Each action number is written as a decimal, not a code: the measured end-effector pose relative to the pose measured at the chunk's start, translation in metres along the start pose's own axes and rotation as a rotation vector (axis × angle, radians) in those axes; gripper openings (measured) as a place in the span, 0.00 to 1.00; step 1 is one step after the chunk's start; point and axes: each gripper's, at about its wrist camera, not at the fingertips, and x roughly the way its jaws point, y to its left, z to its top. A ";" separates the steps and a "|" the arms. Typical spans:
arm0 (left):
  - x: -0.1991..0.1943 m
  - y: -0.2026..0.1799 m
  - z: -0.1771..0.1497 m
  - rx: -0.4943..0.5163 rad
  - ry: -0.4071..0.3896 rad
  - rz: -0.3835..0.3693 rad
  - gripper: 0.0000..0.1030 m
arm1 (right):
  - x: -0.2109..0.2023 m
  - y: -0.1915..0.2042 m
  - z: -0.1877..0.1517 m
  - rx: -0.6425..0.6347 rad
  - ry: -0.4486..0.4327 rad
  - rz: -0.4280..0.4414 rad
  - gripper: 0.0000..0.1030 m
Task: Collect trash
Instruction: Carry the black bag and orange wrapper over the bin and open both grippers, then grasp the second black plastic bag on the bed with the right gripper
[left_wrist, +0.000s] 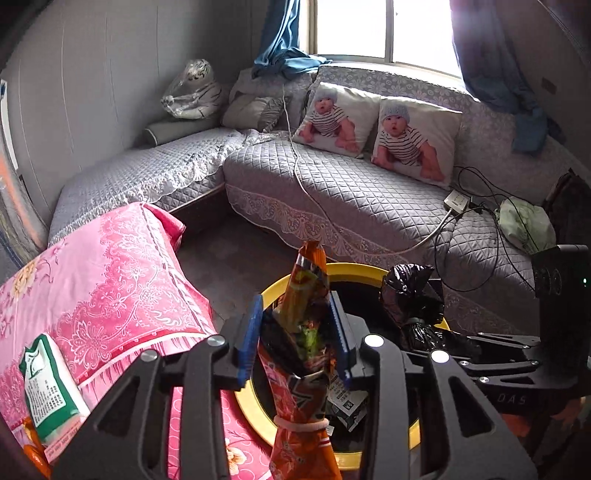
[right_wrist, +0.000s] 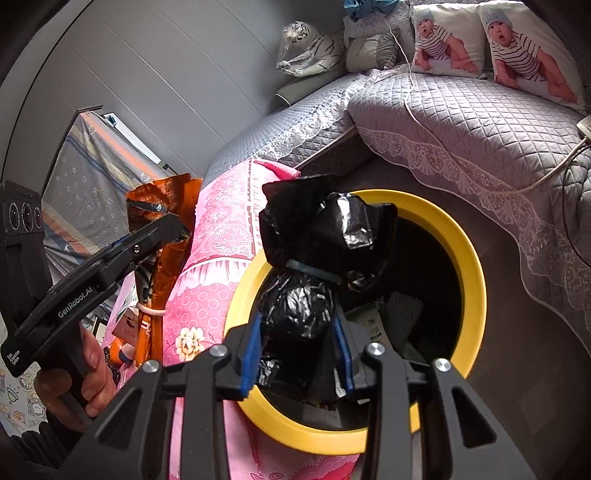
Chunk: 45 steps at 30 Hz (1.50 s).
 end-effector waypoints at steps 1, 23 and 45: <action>0.002 0.002 -0.001 -0.005 -0.002 0.012 0.54 | -0.002 -0.003 0.001 0.020 -0.006 -0.009 0.54; -0.092 0.105 -0.032 -0.228 -0.160 0.123 0.92 | -0.022 0.040 0.001 -0.101 -0.046 0.049 0.64; -0.319 0.268 -0.283 -0.622 -0.237 0.671 0.92 | 0.114 0.379 -0.152 -0.824 0.483 0.475 0.63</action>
